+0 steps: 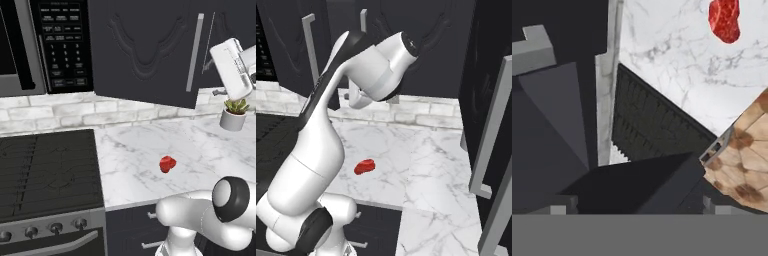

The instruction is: Retrieve the bowl from the cabinet, then place the raw meat into the bowl to avoid contamination.

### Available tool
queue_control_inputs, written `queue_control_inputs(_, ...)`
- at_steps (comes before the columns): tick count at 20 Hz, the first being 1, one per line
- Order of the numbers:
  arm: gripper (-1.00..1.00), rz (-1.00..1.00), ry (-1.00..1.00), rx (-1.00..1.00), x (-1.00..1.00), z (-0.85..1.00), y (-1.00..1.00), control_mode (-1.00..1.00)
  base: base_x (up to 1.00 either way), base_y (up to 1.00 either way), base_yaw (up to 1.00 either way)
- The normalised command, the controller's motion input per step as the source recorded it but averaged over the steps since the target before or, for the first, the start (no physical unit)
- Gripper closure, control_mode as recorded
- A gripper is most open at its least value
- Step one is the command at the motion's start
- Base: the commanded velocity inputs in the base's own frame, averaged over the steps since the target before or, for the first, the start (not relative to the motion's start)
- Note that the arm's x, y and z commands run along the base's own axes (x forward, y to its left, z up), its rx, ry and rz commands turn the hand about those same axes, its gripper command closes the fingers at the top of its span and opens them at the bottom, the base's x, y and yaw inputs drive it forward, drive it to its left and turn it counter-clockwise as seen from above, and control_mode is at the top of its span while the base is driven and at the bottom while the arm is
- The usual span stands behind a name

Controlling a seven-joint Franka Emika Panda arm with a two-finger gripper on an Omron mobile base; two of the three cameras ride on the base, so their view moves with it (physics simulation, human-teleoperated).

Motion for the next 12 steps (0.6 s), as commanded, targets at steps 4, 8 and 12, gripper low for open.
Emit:
queue_control_inputs(4, -1.0, 0.07, 0.05, 0.06, 0.04, -0.16, 0.35, -1.0, 0.0, 0.0, 0.0)
queue_control_inputs(8, -1.0, 0.07, 0.04, 0.06, 0.04, -0.14, 0.34, -1.0, 0.0, 0.0, 0.0)
queue_control_inputs(12, -1.0, 0.06, 0.07, 0.07, 0.05, -0.16, 0.31, -1.0, 0.0, 0.0, 0.0)
